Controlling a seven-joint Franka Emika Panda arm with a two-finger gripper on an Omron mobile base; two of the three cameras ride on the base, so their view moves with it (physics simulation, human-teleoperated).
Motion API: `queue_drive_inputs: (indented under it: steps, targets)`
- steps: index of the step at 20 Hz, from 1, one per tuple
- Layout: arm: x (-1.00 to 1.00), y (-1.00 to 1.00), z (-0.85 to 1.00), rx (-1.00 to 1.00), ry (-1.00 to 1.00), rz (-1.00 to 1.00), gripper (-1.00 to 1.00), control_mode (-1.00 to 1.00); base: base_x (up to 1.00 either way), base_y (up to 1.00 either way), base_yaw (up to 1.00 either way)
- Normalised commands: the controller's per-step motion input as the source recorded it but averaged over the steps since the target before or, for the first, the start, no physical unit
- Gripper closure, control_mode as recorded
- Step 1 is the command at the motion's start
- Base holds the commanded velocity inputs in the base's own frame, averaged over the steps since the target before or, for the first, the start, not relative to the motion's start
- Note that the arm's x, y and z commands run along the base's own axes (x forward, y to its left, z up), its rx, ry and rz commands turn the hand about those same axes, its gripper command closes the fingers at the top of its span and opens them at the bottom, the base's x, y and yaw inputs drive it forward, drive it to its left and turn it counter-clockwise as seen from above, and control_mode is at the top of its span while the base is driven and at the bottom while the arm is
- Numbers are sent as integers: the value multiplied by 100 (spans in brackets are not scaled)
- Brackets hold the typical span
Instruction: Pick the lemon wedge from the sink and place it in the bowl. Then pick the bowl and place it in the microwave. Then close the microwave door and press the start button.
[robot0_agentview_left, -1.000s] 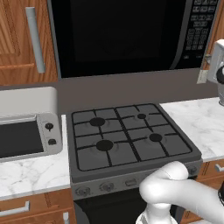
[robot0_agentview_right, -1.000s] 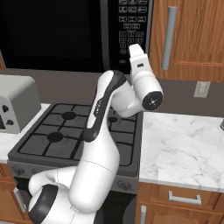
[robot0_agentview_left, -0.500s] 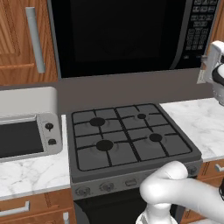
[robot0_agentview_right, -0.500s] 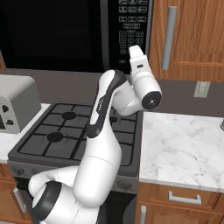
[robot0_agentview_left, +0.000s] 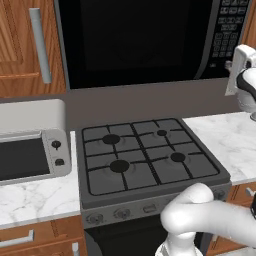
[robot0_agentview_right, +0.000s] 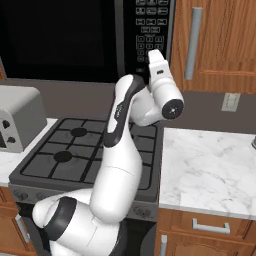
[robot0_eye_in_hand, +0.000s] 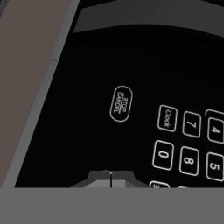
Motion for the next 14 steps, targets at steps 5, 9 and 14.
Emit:
queue_drive_inputs:
  steps: [5, 9, 14]
  targets:
    - [34, -4, -3, 0, 0, 0, 100, -100, 0, 0, 0]
    - [42, -22, -11, 0, 2, 0, 100, -100, 0, 0, 0]
    - [26, -22, -16, 0, 0, 0, 100, -100, 0, 0, 0]
